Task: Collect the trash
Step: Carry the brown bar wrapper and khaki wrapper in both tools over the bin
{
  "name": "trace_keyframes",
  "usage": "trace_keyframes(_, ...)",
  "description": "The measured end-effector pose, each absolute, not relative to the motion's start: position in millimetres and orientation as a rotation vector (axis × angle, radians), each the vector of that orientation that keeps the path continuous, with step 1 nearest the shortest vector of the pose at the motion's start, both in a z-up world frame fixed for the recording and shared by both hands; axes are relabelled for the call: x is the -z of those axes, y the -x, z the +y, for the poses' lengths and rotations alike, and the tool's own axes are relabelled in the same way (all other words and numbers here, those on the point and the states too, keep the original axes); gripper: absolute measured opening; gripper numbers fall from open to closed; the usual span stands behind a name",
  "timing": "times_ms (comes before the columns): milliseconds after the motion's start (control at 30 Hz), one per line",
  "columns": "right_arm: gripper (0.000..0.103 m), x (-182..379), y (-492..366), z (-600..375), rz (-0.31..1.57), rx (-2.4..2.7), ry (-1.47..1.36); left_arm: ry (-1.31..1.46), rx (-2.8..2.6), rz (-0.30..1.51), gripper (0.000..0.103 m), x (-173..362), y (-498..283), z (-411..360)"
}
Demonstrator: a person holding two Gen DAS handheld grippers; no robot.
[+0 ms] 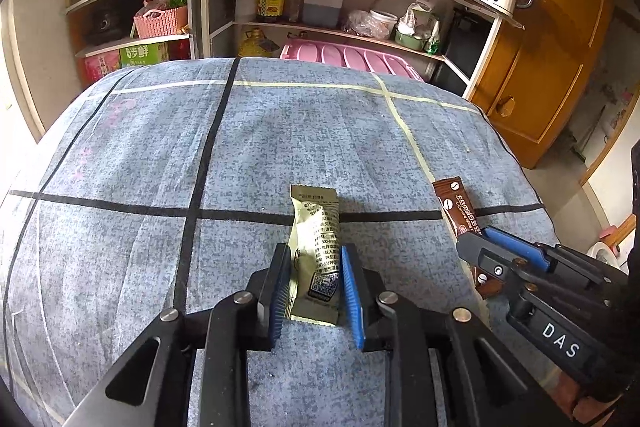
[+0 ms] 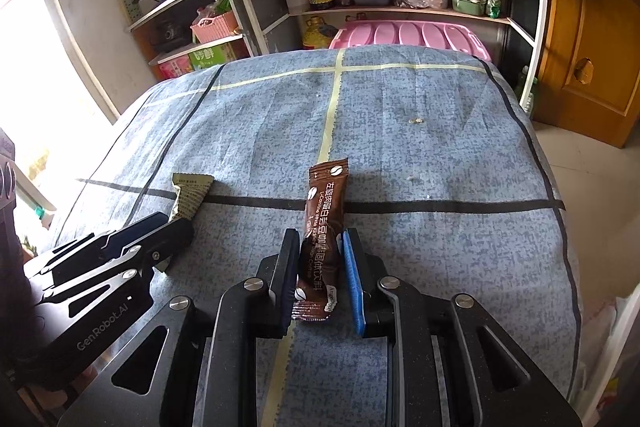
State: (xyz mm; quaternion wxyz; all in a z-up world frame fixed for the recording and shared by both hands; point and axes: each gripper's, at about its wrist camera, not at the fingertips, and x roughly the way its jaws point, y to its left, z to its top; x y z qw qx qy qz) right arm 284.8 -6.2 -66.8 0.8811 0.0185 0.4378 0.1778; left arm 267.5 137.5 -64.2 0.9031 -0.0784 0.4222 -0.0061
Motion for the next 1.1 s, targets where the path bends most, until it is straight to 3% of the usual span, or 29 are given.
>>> trace_keyframes(33,0.023,67,-285,-6,0.911,-0.369,-0.038,0.163,0.020,0.871,0.021,64,-268,137)
trace_keyframes(533,0.022,36,-250,-34,0.823,-0.377,-0.072,0.163,0.058,0.804,0.021,32,-230,122)
trace_keyframes(1100,0.023,0,-180,-141,0.737,-0.271,-0.152,0.092,0.281,0.744,0.021,-9,-183,8)
